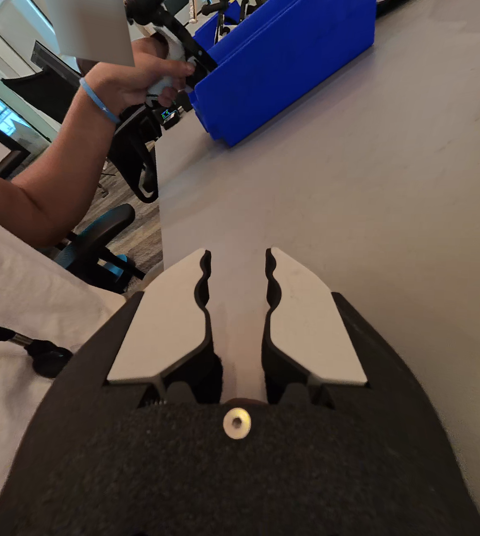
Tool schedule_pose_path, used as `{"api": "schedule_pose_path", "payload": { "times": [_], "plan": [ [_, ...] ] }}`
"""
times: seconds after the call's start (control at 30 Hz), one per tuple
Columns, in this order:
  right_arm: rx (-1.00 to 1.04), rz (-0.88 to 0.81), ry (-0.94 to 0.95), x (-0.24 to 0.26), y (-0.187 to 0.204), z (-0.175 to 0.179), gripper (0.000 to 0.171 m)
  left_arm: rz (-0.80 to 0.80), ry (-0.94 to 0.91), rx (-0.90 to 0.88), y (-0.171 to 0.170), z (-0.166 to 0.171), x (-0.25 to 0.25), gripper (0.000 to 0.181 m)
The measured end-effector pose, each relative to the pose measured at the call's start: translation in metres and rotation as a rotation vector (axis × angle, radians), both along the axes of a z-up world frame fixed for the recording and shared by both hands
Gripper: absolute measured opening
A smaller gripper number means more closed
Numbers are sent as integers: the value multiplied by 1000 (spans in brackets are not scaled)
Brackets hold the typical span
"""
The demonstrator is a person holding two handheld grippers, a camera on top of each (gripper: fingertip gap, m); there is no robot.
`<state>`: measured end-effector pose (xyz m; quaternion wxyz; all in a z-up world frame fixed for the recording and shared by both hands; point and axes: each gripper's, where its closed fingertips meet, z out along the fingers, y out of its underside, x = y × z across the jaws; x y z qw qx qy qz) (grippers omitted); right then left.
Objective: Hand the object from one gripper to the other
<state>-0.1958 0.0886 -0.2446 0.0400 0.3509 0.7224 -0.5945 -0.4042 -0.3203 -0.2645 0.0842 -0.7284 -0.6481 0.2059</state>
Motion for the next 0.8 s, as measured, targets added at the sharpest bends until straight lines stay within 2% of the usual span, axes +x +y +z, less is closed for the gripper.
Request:
{"api": "schedule_pose_path", "payload": {
  "times": [0.27, 0.43, 0.53, 0.57, 0.6, 0.63, 0.67, 0.73, 0.8],
  "plan": [
    [-120, 41, -111, -4, 4, 1, 35, 35, -84, -3, 0, -25, -11, 62],
    [-170, 36, -105, -6, 8, 7, 35, -32, -127, -70, 7, -33, -12, 79],
    [-159, 60, -107, -4, 5, 6, 36, -66, -136, -47, 22, -30, -8, 68],
    [-156, 72, -110, -3, 3, 5, 36, -99, -158, 9, 34, -30, -4, 38],
    [-154, 81, -114, -2, 2, 4, 36, -123, -176, 89, 49, -31, -1, 20],
    [-153, 88, -119, -2, 1, 4, 36, -139, -186, 126, 57, -30, 1, 36],
    [-154, 95, -123, -1, 0, 4, 36, -127, -181, 71, 50, -28, -2, 54],
    [-158, 102, -129, -1, -1, 4, 36, -118, -140, -95, 26, -18, -14, 56],
    [-170, 107, -131, 1, -1, 5, 36, -111, -127, -142, 12, -11, -24, 53]
  ]
}}
